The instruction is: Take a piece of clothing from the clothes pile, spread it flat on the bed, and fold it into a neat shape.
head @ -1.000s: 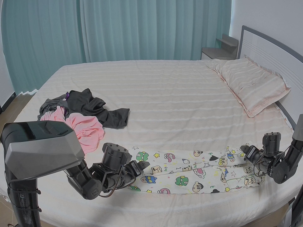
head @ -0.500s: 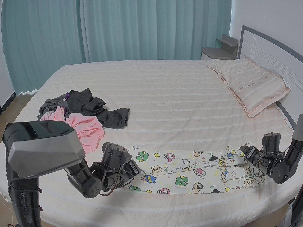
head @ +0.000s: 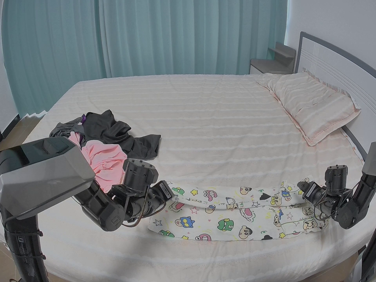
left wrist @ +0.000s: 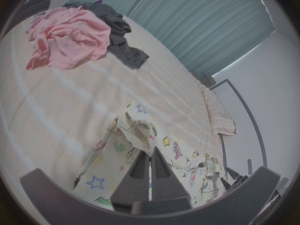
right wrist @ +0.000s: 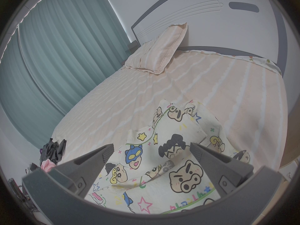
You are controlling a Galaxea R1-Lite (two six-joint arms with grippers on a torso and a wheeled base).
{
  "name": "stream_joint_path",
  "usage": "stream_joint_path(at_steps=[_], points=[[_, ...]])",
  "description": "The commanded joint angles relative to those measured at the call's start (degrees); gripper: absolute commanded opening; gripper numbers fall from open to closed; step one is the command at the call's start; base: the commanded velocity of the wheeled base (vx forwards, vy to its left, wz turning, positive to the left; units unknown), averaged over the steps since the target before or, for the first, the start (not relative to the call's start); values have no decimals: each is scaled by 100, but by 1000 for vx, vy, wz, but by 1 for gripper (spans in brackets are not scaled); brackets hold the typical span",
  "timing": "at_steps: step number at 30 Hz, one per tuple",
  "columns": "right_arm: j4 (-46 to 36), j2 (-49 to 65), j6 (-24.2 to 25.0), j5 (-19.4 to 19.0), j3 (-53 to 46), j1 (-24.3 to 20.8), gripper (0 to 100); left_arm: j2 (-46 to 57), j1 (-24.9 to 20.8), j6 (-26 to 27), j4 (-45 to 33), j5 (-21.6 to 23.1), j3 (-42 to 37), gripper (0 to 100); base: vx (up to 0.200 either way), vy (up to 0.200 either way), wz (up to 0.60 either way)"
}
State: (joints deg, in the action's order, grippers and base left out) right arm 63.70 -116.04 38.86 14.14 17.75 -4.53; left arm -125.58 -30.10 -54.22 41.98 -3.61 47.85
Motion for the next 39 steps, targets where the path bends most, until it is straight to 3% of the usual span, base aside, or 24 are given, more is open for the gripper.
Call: stream_joint_path(at_steps=[1, 18, 23, 32, 33, 39], points=[[2, -15, -2, -8, -8, -4, 100, 24, 13, 167, -155, -8, 506, 0, 0, 0, 0], [-41, -674, 42, -157, 106, 190, 100, 77, 66, 254, -340, -35, 919, 0, 0, 0, 0], [-85, -867, 394, -315, 308, 137, 100, 77, 92, 254, -340, -70, 919, 0, 0, 0, 0], [-6, -1351, 833, -228, 844, 172, 100, 77, 92, 263, -340, -70, 937, 0, 0, 0, 0], [-6, -1404, 860, -201, 906, 190, 0, 77, 92, 263, -340, -70, 937, 0, 0, 0, 0], [64, -1465, 886, -113, 1046, 330, 0, 24, 171, 509, -340, -70, 1042, 0, 0, 0, 0]])
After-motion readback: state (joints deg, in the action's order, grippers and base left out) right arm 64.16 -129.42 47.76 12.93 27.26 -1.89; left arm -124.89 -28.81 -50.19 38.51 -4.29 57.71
